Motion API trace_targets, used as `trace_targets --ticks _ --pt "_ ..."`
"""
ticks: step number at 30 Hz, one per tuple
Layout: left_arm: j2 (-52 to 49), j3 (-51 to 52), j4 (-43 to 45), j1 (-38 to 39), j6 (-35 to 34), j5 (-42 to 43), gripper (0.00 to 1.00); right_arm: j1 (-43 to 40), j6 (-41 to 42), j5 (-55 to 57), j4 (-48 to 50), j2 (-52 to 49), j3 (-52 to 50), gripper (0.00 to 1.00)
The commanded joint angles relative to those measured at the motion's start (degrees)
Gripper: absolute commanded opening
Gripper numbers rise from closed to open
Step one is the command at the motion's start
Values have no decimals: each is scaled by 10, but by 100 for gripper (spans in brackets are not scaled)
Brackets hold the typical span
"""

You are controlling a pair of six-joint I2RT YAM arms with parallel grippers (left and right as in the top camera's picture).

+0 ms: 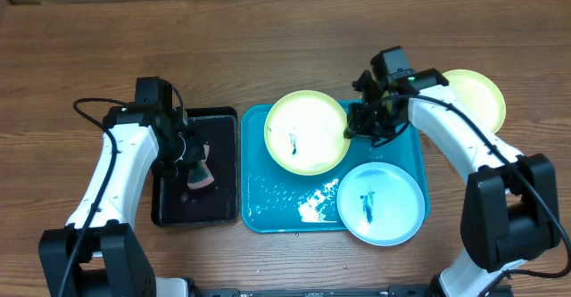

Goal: Clean dirty plates on tray and stack at the side
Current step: 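Drag the yellow plate toward the tray center with the right gripper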

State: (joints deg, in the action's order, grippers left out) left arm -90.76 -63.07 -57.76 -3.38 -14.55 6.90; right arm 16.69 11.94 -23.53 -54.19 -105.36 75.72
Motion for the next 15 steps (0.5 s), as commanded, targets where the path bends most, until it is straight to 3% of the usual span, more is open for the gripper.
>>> trace_targets --ticks 1,7,15 --pt "1 -1 1 1 13 6 4 21 21 8 -3 9 8 4" --pt "1 -1 15 1 13 7 5 60 68 94 -17 9 8 4" --pt "1 -1 28 22 22 31 4 66 83 105 -7 7 -12 4"
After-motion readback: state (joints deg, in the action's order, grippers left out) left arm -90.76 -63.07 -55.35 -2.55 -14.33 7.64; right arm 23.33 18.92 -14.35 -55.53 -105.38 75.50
